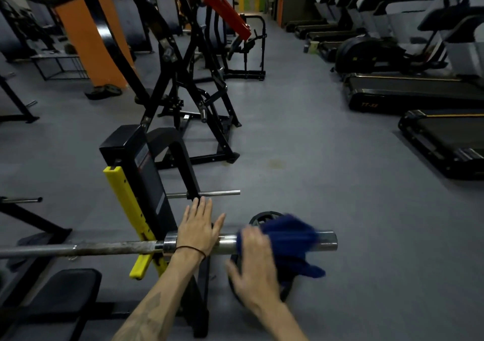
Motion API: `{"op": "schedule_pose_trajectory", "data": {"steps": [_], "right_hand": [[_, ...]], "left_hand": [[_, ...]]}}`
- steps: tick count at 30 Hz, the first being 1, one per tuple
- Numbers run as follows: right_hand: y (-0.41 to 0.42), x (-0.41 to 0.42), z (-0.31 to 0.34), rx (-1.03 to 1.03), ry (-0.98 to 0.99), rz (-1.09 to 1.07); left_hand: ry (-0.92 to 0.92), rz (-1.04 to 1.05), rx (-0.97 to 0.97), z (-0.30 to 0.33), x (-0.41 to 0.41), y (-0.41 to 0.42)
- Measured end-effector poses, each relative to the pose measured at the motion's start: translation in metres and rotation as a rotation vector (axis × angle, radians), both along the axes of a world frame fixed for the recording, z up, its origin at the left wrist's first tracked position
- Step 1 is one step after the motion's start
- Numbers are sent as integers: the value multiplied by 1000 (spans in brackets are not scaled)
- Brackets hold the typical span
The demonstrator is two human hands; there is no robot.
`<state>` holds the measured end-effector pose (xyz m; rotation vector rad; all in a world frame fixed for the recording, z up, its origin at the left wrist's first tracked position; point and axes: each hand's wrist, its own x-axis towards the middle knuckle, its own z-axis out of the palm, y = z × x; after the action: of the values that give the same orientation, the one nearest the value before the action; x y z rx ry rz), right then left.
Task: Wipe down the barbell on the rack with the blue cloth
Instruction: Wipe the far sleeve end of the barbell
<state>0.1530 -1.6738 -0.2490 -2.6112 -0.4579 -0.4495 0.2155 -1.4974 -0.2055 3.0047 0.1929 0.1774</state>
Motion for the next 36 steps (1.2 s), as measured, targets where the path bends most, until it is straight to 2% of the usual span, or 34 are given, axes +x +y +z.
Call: {"op": "schedule_pose_trajectory", "data": {"steps": [2,3,6,9,10,12,13,15,18,20,21,22,24,25,27,29,32,34,36], "right_hand": [[-10,1,-3,-182,-59,204],[-28,8,-5,-191,-65,189],[-86,21,-9,-51,-24,-80],[-62,20,-9,112,30,-309],[-37,16,-5,135,56,-279],[-4,3,-2,1,57,-20],[-7,3,-1,-96,31,108],[-44,18,-1,-191,-55,156],[-96,26,-3,-53,-43,-179],[-70,21,-3,114,37,-390],[-44,16,0,176,71,-401],[-20,9,4,173,78,-305],[-4,-1,-3,-17,12,38],[-18,3,-4,-113,-19,140],[-61,19,-6,-165,-82,102],[-94,26,-7,-59,-88,-120],[-56,14,-3,158,20,-346],[-6,1,0,166,61,-217],[9,-6,-6,-47,15,47]], "left_hand": [[-18,-41,-14,-4,-4,2],[-25,-53,-10,-6,-7,4],[-20,-59,33,-11,-20,12],[-51,-82,66,-15,-31,16],[-50,-86,70,-15,-33,17],[-60,-93,81,-15,-37,19],[-66,-101,84,-15,-37,20],[-79,-106,85,-13,-39,19],[-105,-80,76,-14,-44,21],[-125,-58,71,-17,-49,23],[-131,-56,71,-19,-52,24],[-137,-57,68,-21,-54,25],[-161,-67,71,-25,-58,30],[-173,-68,80,-27,-60,33],[-185,-78,96,-29,-61,39],[-187,-112,100,-30,-59,40],[-217,-114,114,-30,-48,42],[-223,-121,121,-24,-33,45],[-211,-136,107,-17,-18,49]]}}
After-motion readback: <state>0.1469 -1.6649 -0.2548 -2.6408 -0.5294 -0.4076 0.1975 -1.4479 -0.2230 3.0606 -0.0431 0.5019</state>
